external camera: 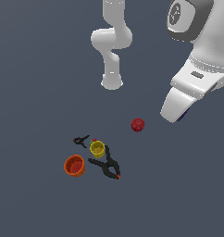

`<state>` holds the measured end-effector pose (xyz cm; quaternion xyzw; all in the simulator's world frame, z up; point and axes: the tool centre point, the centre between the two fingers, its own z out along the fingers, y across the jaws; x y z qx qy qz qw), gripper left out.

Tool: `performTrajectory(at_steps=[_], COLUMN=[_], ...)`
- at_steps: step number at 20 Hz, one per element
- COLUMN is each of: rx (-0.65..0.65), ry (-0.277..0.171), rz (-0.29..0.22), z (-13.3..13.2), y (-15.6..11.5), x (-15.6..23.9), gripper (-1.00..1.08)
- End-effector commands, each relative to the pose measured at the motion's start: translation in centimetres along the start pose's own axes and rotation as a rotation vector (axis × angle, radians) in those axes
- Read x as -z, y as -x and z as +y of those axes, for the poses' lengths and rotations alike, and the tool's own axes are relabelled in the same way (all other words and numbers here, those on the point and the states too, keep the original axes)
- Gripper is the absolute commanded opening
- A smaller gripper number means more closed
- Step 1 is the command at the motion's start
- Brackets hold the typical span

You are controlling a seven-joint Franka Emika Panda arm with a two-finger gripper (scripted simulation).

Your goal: Pick up a designated object from a clutter of objects.

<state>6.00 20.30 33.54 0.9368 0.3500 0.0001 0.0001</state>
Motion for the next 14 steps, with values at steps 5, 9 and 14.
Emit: performTrajectory(at_steps=[5,9,14], rx=[-0.001,0.000,0.000], ry=[0.000,0.000,0.000], rz=[0.000,0.000,0.000], z=[-0.6,-0.7,-0.8], y=[-1.9,-2.5,-2.8], x=[1.6,2.1,2.3], gripper=[-1.00,-1.00,-1.00])
